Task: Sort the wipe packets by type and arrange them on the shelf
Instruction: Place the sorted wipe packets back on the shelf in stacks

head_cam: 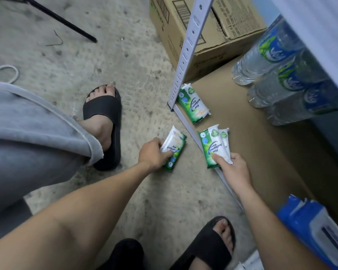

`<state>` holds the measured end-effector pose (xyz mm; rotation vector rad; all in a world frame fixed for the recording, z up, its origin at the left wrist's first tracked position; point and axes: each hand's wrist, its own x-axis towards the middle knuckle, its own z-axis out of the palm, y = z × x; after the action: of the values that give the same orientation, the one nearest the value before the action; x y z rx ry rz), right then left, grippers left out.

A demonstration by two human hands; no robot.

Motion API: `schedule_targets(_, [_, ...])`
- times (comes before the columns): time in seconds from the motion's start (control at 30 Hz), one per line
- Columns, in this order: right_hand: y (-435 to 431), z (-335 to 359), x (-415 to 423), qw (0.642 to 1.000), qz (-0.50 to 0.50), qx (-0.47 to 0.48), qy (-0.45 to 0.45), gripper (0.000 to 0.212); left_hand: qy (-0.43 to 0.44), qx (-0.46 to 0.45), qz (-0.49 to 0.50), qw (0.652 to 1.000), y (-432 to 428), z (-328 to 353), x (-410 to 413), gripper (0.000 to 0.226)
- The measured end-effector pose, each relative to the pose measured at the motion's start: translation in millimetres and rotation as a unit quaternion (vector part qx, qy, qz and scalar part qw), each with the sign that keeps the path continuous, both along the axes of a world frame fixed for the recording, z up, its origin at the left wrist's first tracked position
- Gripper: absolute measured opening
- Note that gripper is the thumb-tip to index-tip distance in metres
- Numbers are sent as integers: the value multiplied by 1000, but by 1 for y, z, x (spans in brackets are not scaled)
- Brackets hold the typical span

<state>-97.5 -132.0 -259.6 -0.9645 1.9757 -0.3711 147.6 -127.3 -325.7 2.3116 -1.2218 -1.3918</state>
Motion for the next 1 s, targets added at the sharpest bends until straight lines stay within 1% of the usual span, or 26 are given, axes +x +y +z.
schedule_targets(0.1, [16,8,5,1000,-29,0,-3,28,23,7,48,999,12,7,12,37])
schedule_targets(0.2, [31,21,11,999,-43,2,-20,44,37,2,93,995,21,22,23,36])
schedule_targets(0.27, [38,29,16,999,-38,-7,-34,49,41,-10,103,994,24,36,31,35])
schedule_targets(0.37, [47,61,34,999,-15,-31,-22,41,42,-33,102,993,26,62,41,36])
schedule_targets(0.47, [54,94,47,997,2,-78,-3,30,58,-61,113,990,28,91,48,34])
schedule_targets(0.63, [63,151,63,988,22,-155,-1,30,68,-124,108,984,32,144,65,40])
schedule_targets(0.73, [68,191,68,976,32,-213,-14,26,101,-171,110,974,33,185,72,33])
schedule_targets(0.8, [72,223,70,968,32,-245,-30,27,113,-205,101,967,33,218,74,28])
schedule_targets(0.9, [79,269,69,953,38,-296,-49,33,140,-255,74,954,29,269,75,27])
schedule_targets(1.0, [81,308,61,938,41,-341,-39,38,170,-308,47,935,23,320,72,25])
